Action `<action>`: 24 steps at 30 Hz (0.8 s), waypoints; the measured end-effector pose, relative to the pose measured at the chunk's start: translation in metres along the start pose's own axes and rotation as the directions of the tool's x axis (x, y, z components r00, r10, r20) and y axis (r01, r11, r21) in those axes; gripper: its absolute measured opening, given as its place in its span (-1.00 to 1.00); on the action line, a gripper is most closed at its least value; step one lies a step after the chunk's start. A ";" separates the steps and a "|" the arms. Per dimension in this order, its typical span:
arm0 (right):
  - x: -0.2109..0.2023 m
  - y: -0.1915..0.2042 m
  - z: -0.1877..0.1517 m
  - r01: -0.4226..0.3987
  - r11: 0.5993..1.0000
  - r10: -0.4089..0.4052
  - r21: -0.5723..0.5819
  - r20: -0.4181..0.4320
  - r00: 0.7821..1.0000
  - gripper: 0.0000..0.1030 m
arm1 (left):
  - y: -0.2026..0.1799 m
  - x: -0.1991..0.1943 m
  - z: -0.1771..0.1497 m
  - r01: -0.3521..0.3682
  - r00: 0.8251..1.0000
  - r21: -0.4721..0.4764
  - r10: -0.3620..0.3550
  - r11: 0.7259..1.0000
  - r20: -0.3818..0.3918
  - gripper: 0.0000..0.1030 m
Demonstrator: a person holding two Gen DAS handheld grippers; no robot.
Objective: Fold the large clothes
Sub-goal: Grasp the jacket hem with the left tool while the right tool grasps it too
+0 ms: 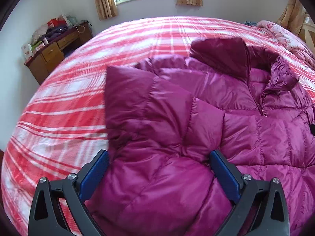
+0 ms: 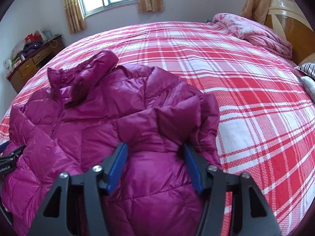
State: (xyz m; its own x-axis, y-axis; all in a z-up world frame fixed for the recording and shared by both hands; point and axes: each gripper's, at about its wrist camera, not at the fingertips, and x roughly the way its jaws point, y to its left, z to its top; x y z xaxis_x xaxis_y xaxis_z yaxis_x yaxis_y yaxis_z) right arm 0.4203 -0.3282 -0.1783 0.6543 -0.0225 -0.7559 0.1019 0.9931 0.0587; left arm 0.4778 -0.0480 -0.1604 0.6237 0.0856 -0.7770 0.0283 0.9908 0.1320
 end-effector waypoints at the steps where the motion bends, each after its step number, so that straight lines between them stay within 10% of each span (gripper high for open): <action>1: -0.006 0.002 0.001 -0.002 1.000 0.002 -0.012 -0.001 1.000 0.29 | 0.005 -0.011 0.004 0.007 0.999 0.004 -0.007 1.000 0.031 0.98; 11: -0.018 0.032 0.079 -0.109 0.993 0.112 -0.045 0.075 0.991 0.53 | 0.007 -0.026 0.110 0.088 0.986 -0.017 -0.085 0.996 0.141 0.98; 18: 0.024 0.044 0.130 -0.108 0.992 0.110 -0.057 0.023 0.994 0.53 | -0.031 0.033 0.191 0.134 0.990 -0.024 -0.133 0.991 0.053 0.98; 24: 0.060 0.046 0.152 -0.115 0.991 0.113 -0.066 -0.029 0.993 0.53 | -0.061 0.076 0.192 0.148 0.989 0.071 -0.147 0.986 -0.023 0.98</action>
State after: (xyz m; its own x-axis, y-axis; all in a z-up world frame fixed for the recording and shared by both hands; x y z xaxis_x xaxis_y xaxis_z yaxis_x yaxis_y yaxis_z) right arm 0.5785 -0.3012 -0.1220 0.6397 0.0931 -0.7630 -0.0230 0.9945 0.1020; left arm 0.6732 -0.1221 -0.1092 0.5943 -0.0581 -0.8021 0.1753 0.9828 0.0587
